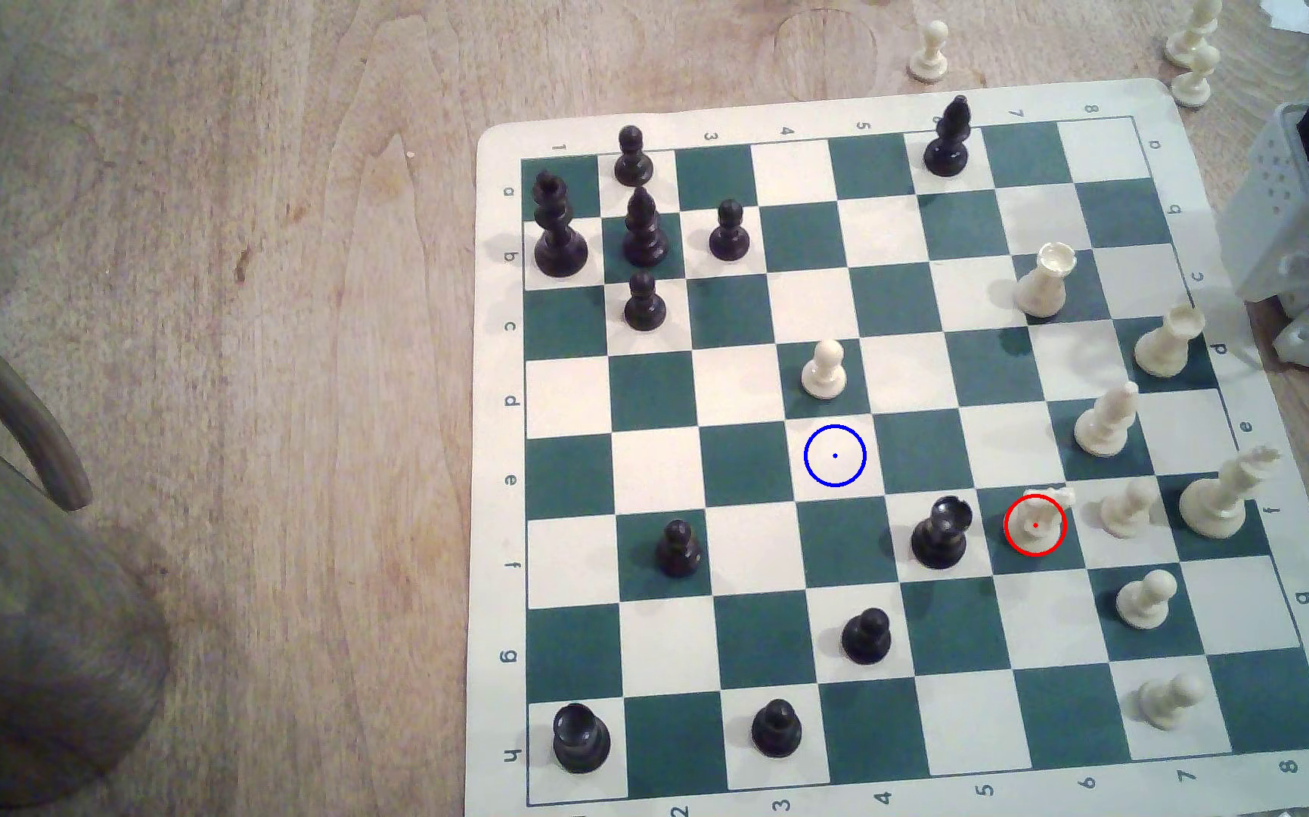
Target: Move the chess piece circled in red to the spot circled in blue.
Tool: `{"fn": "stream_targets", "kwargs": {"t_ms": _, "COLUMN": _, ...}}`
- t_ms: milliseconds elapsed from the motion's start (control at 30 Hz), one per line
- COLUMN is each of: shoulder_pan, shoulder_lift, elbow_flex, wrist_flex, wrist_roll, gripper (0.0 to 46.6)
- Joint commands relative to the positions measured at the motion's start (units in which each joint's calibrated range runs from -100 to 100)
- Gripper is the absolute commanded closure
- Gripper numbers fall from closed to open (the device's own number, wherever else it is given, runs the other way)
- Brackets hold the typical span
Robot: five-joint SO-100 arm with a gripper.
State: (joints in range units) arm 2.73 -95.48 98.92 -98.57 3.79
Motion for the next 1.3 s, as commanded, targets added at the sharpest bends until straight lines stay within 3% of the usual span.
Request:
{"fn": "stream_targets", "kwargs": {"t_ms": 0, "shoulder_pan": -4.6, "shoulder_lift": -0.3, "elbow_flex": 0.7, "wrist_flex": 5.1, "wrist_roll": 0.3, "gripper": 46.4}}
{"fn": "stream_targets", "kwargs": {"t_ms": 533, "shoulder_pan": -5.5, "shoulder_lift": -0.3, "elbow_flex": -20.1, "wrist_flex": 44.4, "wrist_roll": 0.3, "gripper": 46.4}}
{"fn": "stream_targets", "kwargs": {"t_ms": 867, "shoulder_pan": -4.3, "shoulder_lift": -0.2, "elbow_flex": -23.1, "wrist_flex": 56.7, "wrist_roll": 0.2, "gripper": 45.4}}
{"fn": "stream_targets", "kwargs": {"t_ms": 1000, "shoulder_pan": -3.1, "shoulder_lift": -0.2, "elbow_flex": -27.5, "wrist_flex": 78.7, "wrist_roll": -0.1, "gripper": 46.4}}
{"fn": "stream_targets", "kwargs": {"t_ms": 1067, "shoulder_pan": -3.5, "shoulder_lift": -0.2, "elbow_flex": -34.2, "wrist_flex": 98.3, "wrist_roll": -0.2, "gripper": 46.4}}
{"fn": "stream_targets", "kwargs": {"t_ms": 1267, "shoulder_pan": -6.4, "shoulder_lift": 1.8, "elbow_flex": -38.4, "wrist_flex": 116.7, "wrist_roll": -0.5, "gripper": 46.4}}
